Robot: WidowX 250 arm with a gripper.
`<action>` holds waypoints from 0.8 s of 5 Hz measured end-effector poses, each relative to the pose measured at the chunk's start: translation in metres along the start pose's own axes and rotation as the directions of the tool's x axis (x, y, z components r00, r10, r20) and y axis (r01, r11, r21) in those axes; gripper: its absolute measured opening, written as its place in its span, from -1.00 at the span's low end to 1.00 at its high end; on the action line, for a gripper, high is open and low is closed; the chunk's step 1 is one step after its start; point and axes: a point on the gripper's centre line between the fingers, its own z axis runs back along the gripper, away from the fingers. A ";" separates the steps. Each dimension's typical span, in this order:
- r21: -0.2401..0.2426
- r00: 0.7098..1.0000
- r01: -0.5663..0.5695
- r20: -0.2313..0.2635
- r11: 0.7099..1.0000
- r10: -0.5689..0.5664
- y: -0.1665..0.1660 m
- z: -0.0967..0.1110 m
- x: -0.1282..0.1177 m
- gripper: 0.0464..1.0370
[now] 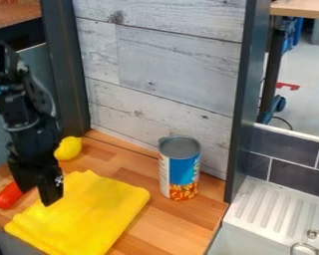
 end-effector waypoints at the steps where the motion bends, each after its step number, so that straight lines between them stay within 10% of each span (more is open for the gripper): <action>1: 0.029 0.999 -0.031 -0.040 0.999 0.032 0.007 -0.025 0.004 0.93; 4: 0.071 0.997 0.056 -0.048 0.996 -0.053 -0.010 -0.052 0.024 0.93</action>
